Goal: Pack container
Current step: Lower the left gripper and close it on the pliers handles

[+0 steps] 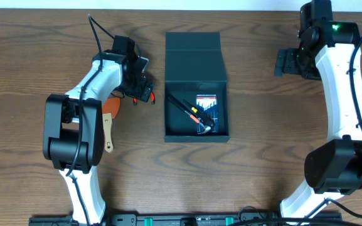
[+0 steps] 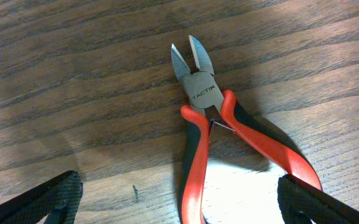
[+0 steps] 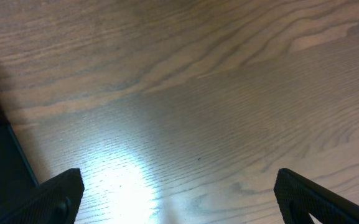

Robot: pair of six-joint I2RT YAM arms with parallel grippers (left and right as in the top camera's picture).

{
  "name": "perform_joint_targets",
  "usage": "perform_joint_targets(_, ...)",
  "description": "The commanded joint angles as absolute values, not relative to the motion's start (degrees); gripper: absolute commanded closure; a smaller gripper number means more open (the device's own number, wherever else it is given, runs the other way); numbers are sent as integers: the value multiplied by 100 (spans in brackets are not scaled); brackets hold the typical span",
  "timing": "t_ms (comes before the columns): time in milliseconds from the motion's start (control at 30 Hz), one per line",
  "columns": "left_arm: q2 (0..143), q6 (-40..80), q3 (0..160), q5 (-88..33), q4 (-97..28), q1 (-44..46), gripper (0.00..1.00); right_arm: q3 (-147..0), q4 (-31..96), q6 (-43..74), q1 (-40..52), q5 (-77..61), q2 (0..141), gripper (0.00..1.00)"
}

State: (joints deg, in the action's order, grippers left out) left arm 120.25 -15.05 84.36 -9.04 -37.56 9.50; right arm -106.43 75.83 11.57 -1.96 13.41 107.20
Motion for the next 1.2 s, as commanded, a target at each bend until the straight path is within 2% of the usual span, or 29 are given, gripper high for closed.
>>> perform_joint_targets(0, 12154, -1498, 8547, -978, -3763, 961, 1, -10641, 7590, 1197, -217, 1347, 10718, 1)
perform_joint_targets(400, 12554, -1500, 8547, -978, -3870, 972, 0, -10641, 7590, 1197, -222, 1347, 10718, 1)
perform_joint_targets(500, 12564, -1500, 8547, -978, -3868, 972, 4, -10641, 7590, 1197, -220, 1347, 10718, 1)
perform_joint_targets(567, 12567, -1500, 8547, -978, -3870, 972, 11, -10641, 7590, 1197, -222, 1347, 10718, 1)
perform_joint_targets(700, 12564, -1498, 8547, -982, -3905, 974, 31, -10641, 7590, 1197, -222, 1347, 10718, 1)
perform_joint_targets(833, 12567, -1498, 8547, -982, -3959, 974, 36, -10641, 7590, 1197, -193, 1347, 10718, 1)
perform_joint_targets(967, 12567, -1496, 8547, -985, -4014, 974, 55, -10641, 7590, 1197, -189, 1347, 10718, 1)
perform_joint_targets(1000, 12567, -1496, 8547, -985, -4025, 974, 57, -10641, 7590, 1197, -191, 1347, 10718, 1)
perform_joint_targets(1167, 12567, -1494, 8547, -985, -4128, 1015, 57, -10641, 7590, 1197, -183, 1347, 10718, 1)
